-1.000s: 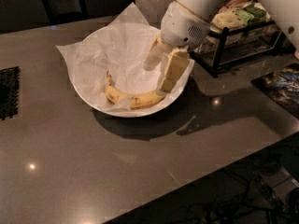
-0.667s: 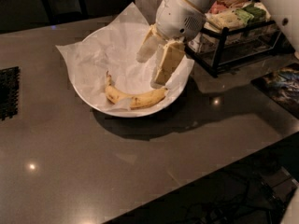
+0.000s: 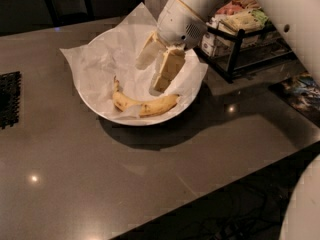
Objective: Pick banana from white bowl
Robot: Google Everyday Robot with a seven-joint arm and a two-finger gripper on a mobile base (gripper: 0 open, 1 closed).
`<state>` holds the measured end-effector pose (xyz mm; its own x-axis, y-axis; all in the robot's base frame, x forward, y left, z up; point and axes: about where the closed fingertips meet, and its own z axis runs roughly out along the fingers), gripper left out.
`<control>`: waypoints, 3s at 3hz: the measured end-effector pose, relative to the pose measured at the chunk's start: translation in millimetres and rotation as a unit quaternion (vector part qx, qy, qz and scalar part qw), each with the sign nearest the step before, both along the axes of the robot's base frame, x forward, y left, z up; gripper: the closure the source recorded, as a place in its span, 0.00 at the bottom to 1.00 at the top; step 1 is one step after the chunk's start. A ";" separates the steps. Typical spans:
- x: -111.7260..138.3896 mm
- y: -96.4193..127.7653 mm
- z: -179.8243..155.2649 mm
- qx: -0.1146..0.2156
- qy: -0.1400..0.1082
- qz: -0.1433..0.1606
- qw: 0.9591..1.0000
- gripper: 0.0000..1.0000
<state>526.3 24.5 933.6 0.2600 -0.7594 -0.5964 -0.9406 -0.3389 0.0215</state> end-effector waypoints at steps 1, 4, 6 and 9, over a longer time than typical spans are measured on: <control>-1.7 4.8 -13.7 0.003 0.029 0.001 1.000 0.37; -2.8 4.0 -56.1 -0.017 0.089 -0.016 0.996 0.36; -3.9 7.5 -75.5 -0.036 0.104 -0.025 0.994 0.36; -6.3 8.0 -95.7 -0.056 0.119 -0.035 0.991 0.36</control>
Offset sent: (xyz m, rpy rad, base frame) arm -0.0236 -0.0087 -0.0435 -0.0544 0.2173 0.0395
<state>519.9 32.5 837.9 0.0668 -0.8358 -0.5449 -0.9249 -0.2567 0.2804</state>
